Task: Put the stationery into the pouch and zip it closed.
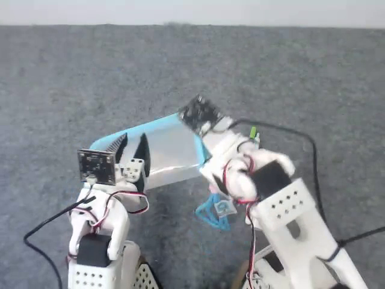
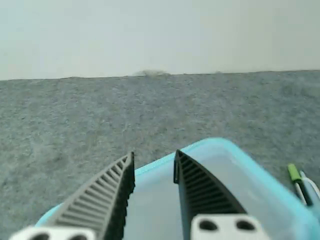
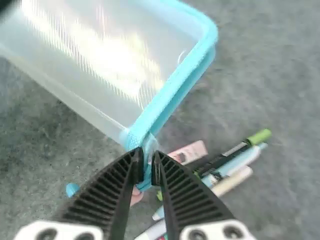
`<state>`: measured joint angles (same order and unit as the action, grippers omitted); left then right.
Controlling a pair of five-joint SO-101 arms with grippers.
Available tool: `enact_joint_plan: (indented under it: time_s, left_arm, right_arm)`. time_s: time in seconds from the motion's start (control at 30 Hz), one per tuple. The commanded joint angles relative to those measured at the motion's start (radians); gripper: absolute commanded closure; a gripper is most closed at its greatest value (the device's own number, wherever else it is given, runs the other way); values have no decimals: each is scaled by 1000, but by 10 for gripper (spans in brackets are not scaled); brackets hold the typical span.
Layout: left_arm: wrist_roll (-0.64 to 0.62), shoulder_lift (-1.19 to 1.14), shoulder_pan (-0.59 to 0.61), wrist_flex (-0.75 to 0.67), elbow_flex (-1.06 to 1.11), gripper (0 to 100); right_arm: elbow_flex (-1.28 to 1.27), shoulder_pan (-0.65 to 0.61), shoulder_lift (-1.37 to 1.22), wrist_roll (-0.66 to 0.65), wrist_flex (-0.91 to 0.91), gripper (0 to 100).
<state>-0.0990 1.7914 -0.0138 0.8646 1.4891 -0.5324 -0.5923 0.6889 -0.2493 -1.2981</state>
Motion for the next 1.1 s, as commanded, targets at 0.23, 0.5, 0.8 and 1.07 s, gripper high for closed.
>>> enact_joint_plan:
  time_s: [0.23, 0.5, 0.8, 1.07]
  left_arm:
    - [114, 6, -18, 192, -90, 848]
    - [126, 6, -83, 138, 24, 877]
    - [127, 8, -210, 189, 21, 880]
    - [213, 12, -247, 209, -76, 880]
  right_arm:
    - [351, 59, -308, 83, -94, 992]
    - [471, 182, -185, 28, -246, 992]
    - [526, 217, -185, 28, -312, 992]
    - [529, 282, -228, 23, -305, 992]
